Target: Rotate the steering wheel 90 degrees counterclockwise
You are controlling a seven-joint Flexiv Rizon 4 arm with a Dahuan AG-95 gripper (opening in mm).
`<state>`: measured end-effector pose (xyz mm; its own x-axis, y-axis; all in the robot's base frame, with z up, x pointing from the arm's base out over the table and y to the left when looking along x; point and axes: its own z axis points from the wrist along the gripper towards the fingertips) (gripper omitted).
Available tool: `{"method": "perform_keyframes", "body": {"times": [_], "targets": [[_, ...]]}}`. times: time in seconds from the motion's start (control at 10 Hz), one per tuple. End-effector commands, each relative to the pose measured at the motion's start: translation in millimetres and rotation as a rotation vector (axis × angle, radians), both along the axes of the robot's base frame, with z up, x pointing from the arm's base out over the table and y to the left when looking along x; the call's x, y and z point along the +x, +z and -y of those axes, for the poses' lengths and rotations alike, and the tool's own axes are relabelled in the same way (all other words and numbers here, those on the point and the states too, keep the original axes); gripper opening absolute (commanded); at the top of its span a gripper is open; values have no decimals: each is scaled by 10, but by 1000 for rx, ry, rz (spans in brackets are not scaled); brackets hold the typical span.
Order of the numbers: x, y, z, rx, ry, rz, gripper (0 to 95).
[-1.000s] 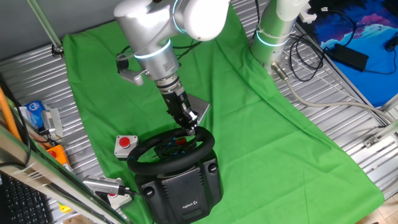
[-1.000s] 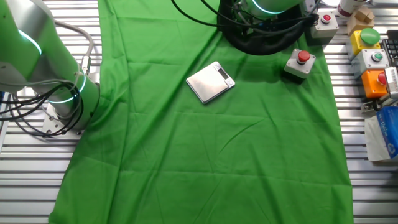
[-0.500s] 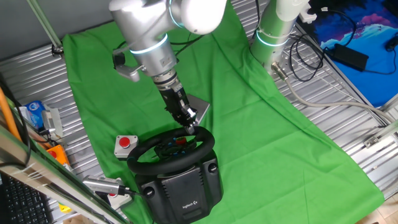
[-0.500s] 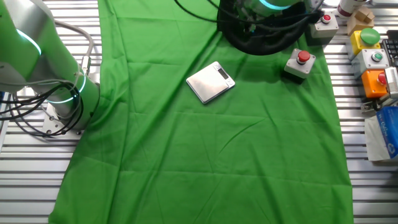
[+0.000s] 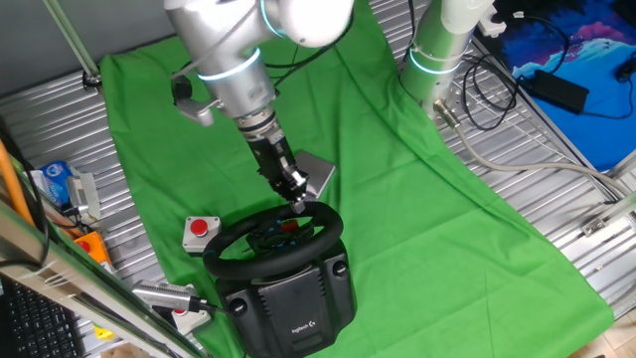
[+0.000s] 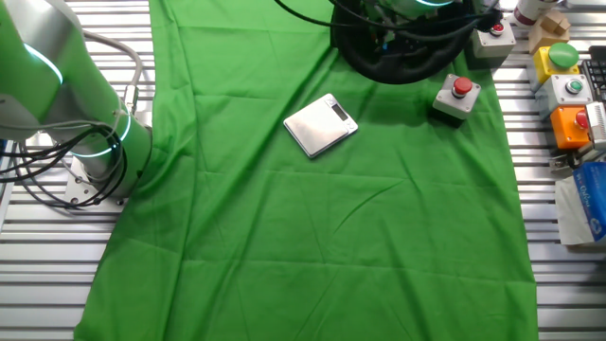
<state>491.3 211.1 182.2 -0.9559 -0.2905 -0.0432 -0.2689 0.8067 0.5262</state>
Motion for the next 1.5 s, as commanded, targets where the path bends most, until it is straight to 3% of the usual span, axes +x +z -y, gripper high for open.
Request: {"method": "perform_keyframes", "body": {"times": [0.1, 0.4, 0.8, 1.1, 1.5], "targets": [[113, 66, 16, 6, -8, -7, 0], [344, 213, 21, 19, -30, -24, 0], [653, 437, -68, 71, -76, -48, 0], [808, 538, -224, 91, -112, -63, 0], [917, 571, -395, 125, -164, -76, 0]]}}
